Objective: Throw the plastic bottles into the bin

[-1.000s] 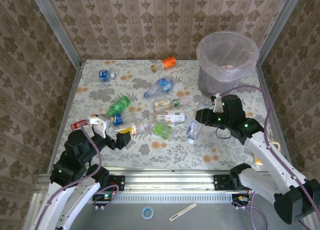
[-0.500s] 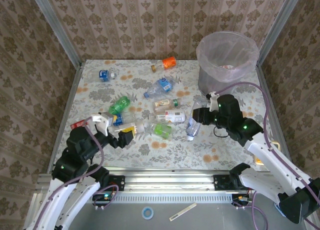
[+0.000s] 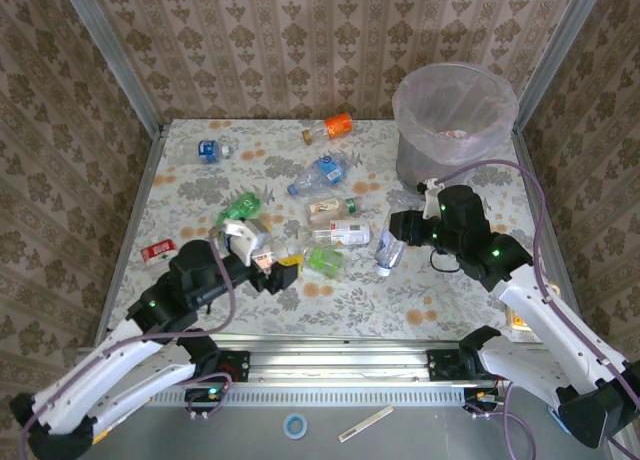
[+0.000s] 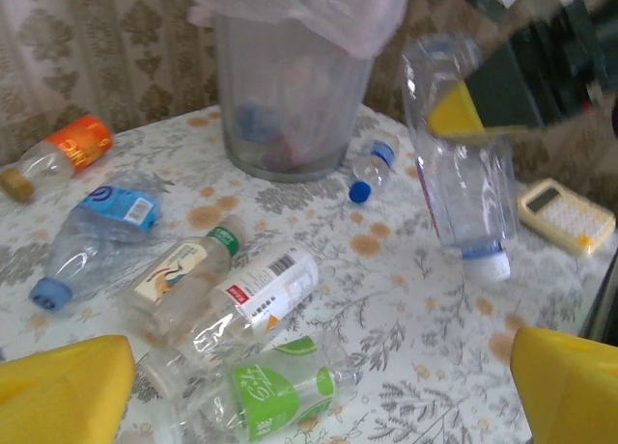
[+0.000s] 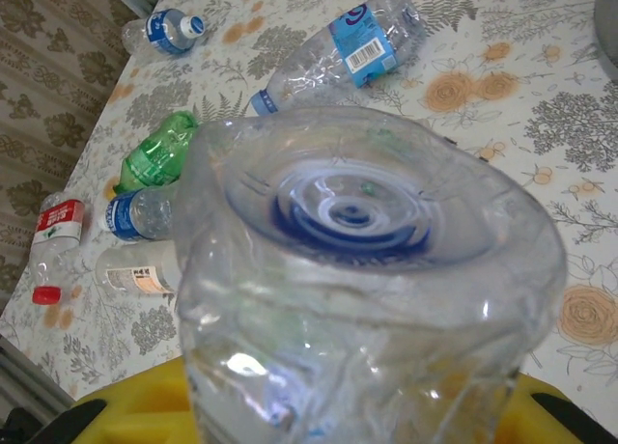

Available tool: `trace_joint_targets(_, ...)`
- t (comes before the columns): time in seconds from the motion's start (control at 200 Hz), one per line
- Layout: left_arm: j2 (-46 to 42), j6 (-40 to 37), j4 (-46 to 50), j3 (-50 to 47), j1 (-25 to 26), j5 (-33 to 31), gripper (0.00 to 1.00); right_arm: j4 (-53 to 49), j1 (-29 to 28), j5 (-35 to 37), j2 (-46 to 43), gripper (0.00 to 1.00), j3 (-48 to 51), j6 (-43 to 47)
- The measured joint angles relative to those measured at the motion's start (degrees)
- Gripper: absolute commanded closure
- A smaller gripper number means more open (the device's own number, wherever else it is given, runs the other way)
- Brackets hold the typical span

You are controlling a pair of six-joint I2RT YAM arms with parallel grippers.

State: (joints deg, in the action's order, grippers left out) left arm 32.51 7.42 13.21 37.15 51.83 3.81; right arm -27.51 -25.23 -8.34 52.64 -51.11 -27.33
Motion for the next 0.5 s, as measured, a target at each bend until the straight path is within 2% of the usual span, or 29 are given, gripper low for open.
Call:
trace_joint_targets(0.1,4.5,-5.2,-3.6,0.0,8.3,-5.7,0.00,-1.3,1.7,0.0,-0.2,0.69,-1.0,-1.0)
trace_joint_targets(0.18,7.8,-8.5,-7.0,0.0,11.7,-8.0,0.00,-2.1,3.8,-0.3,-0.5,0.69,-1.3,-1.8)
trace_joint_targets(0.5,10.7,-13.0,-20.4,-1.3,12.6,-8.9,0.00,-4.4,18.9,-7.0,-3.8,0.69,0.9,-6.1)
